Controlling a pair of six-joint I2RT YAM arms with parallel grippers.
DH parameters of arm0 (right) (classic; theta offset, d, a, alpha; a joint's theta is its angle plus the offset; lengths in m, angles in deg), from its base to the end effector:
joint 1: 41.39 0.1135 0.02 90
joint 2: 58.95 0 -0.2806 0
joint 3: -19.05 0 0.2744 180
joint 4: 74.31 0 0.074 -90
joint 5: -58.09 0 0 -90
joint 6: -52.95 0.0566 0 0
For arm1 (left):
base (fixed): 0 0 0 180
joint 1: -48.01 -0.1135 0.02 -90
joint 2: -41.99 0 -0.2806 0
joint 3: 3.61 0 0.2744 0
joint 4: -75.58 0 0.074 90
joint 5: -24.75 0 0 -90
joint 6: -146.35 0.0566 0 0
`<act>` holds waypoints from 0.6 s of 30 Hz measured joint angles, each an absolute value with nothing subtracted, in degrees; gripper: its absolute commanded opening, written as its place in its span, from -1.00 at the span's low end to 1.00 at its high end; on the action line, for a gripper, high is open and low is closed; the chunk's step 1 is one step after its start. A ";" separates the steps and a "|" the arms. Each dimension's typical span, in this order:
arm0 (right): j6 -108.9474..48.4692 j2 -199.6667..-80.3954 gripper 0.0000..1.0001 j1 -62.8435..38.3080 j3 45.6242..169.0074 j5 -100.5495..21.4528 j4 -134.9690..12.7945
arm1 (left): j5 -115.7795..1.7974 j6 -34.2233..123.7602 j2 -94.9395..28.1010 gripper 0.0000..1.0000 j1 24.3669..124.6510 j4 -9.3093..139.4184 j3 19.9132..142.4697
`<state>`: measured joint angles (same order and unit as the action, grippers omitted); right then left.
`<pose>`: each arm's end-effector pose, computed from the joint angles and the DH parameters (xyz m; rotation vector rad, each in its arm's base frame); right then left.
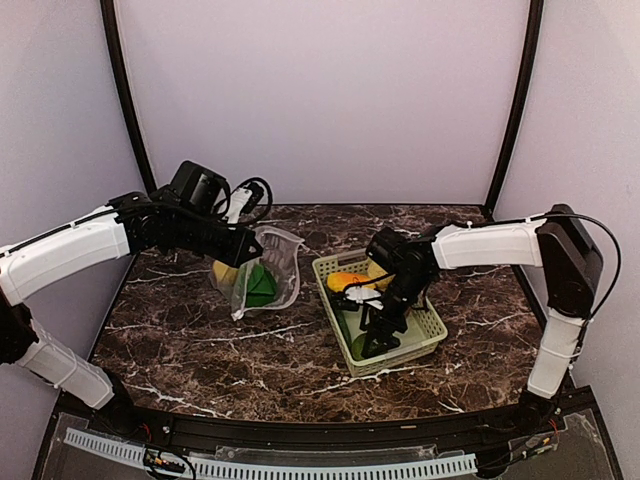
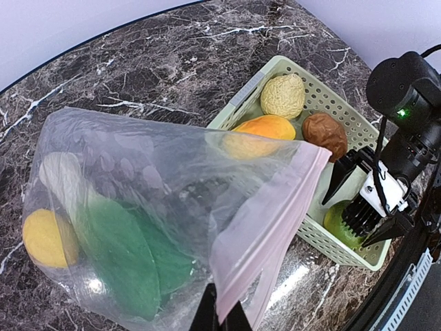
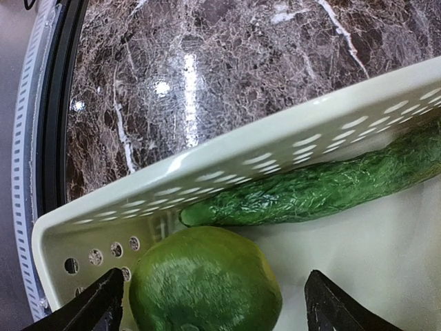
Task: Place the food in the zip-top bag and seal the zipper
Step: Pick up the fake fruit from the bin.
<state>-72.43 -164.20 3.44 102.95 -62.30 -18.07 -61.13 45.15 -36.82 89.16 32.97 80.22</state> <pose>0.2463 0.2852 0.1644 -1.9105 2.1371 0.8012 0.2550 -0.2283 0.3332 0.6302 2.1995 -0.5705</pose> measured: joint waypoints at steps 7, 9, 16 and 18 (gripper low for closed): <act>-73.19 -164.75 0.18 3.44 102.92 -61.56 -16.56 | -60.67 44.95 -36.82 -0.99 89.16 33.63 80.00; -73.06 -164.79 0.05 3.44 102.95 -61.21 -16.06 | -60.28 44.67 -36.82 -0.99 89.16 33.91 79.96; -72.93 -161.75 -0.13 3.10 105.44 -59.09 -14.31 | -59.38 43.03 -36.82 -0.99 89.16 35.38 79.78; -72.63 -158.91 -0.13 3.10 107.32 -59.28 -14.07 | -59.08 42.09 -36.82 -0.99 89.16 36.19 79.76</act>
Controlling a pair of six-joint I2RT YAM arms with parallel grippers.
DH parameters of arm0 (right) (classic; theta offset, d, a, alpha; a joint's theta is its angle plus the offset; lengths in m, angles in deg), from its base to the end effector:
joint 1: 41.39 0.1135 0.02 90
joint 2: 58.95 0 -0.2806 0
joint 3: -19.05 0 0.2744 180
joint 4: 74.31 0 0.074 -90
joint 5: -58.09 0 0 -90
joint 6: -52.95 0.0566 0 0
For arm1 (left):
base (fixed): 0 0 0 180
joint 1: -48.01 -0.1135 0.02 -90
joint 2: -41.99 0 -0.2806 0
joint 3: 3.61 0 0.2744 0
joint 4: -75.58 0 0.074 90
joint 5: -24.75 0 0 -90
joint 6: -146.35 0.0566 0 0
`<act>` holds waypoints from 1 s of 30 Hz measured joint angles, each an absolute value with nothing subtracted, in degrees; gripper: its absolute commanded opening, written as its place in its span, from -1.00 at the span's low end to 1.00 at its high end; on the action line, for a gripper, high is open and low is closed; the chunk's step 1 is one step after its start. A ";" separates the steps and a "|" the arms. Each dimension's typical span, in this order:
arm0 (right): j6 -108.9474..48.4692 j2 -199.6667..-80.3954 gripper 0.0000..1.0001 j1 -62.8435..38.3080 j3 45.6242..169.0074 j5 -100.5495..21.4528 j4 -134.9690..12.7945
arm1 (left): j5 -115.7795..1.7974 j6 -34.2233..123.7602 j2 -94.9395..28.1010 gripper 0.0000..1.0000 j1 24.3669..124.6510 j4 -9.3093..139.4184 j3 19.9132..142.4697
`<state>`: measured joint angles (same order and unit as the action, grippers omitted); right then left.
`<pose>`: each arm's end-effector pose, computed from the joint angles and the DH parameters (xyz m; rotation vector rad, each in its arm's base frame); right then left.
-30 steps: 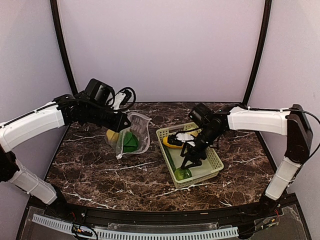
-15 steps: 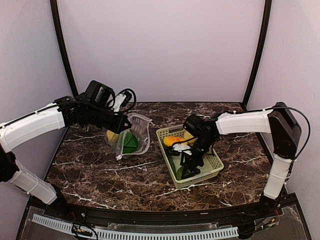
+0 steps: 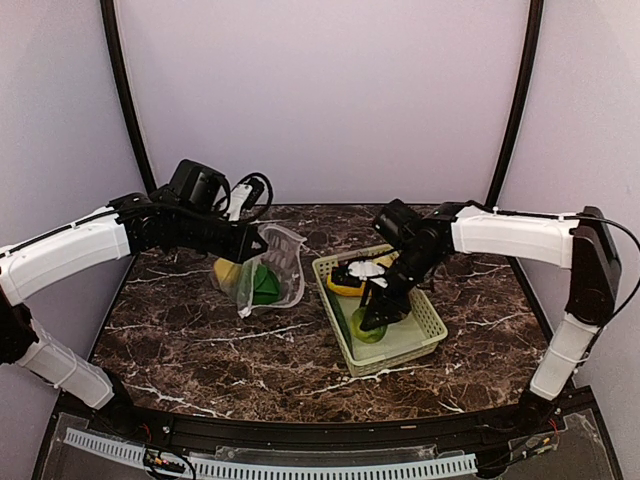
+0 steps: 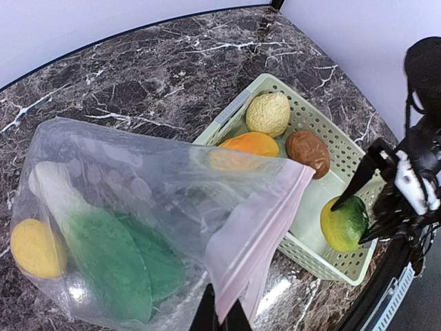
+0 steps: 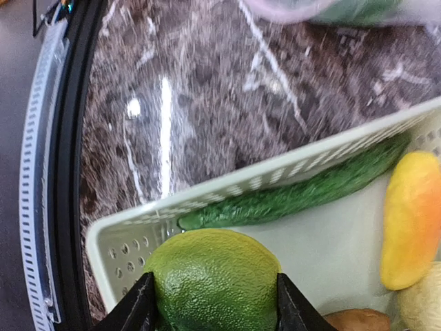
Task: Place the food in the zip-top bag and seal the zipper
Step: Pick up the fake fruit from the bin, then place the fake fruit in the zipper food storage bag.
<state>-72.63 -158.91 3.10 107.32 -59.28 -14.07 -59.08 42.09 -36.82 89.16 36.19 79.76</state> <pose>0.2498 0.2819 0.2161 -1.8718 2.0606 0.7097 0.2565 -0.2323 0.3362 0.5854 2.1759 -0.6546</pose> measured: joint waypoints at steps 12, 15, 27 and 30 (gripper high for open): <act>-64.95 -151.48 -0.13 3.86 123.51 -70.54 -20.91 | -56.70 33.89 -37.56 -0.99 89.16 42.44 80.16; -62.18 -153.95 -0.13 4.63 126.38 -71.61 -24.14 | -55.34 31.31 -37.71 -0.99 89.16 43.66 80.24; -54.73 -162.63 0.67 9.43 128.58 -55.83 -37.00 | -51.38 23.95 -34.65 -0.99 89.16 47.57 80.27; -53.65 -162.89 0.75 9.48 128.91 -52.55 -37.98 | -51.49 23.79 -33.41 -0.99 89.16 47.86 80.27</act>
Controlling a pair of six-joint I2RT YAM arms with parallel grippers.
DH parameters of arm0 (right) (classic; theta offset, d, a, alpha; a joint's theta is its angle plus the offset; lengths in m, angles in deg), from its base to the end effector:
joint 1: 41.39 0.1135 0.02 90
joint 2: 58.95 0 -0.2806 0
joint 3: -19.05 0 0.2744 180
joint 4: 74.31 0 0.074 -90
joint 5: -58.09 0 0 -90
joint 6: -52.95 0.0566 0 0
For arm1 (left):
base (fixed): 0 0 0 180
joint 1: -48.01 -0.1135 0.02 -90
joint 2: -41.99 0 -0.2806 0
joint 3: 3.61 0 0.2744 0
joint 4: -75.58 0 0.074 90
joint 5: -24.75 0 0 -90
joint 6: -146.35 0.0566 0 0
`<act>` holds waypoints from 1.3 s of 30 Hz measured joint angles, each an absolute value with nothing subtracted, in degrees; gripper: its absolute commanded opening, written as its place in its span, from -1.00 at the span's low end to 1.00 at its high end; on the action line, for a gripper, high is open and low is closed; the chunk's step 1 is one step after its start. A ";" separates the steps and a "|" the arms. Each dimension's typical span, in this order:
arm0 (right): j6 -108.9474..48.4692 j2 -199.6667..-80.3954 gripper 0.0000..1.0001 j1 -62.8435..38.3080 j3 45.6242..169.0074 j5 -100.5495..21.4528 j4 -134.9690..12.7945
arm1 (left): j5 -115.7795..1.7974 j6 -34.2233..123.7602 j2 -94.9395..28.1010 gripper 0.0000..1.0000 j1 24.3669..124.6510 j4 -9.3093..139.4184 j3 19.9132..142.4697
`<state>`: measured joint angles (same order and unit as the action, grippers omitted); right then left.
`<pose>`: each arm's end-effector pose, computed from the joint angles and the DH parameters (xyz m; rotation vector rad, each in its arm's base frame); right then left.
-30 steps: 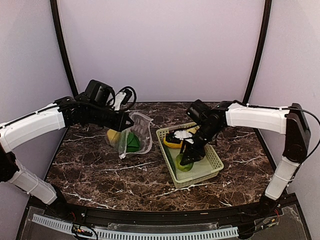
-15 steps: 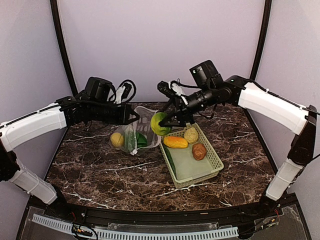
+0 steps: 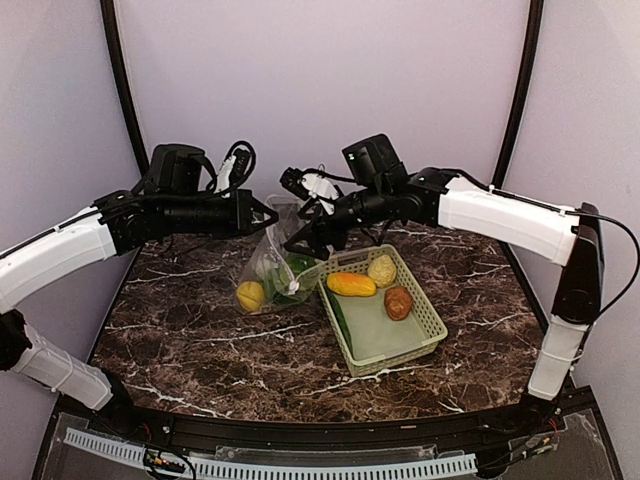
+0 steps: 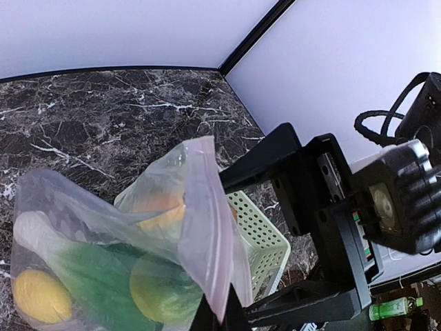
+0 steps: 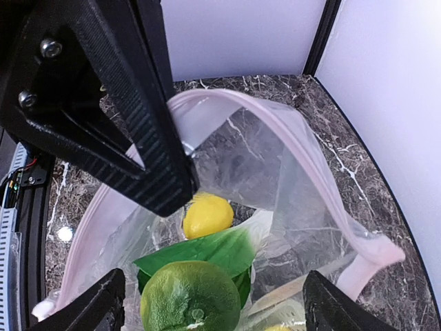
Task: Place the food in the zip-top bag and seal the zipper
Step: Place the fake fruit in the zipper food storage bag, then pick up the fake vegetable from the bin.
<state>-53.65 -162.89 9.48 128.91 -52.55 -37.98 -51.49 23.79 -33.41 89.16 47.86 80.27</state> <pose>0.2812 0.3772 0.3499 -1.3731 1.6547 0.7329 0.2490 -0.2355 0.3830 0.3281 2.0275 -1.0692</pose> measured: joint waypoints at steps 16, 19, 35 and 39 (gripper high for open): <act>-52.52 -146.74 0.39 3.40 109.72 -54.43 -35.07 | -64.69 28.05 -30.44 -0.99 89.22 46.20 78.80; -50.79 -148.62 0.36 0.69 105.33 -54.96 -33.61 | -72.89 28.03 -24.01 -0.99 89.11 47.71 72.99; -43.82 -167.63 0.15 -2.61 107.58 -64.99 -26.92 | -78.05 26.50 -19.64 -0.99 86.79 48.03 69.53; -43.25 -169.91 0.35 -1.52 109.00 -65.34 -25.89 | -78.86 26.52 -18.90 -0.99 86.79 47.99 69.53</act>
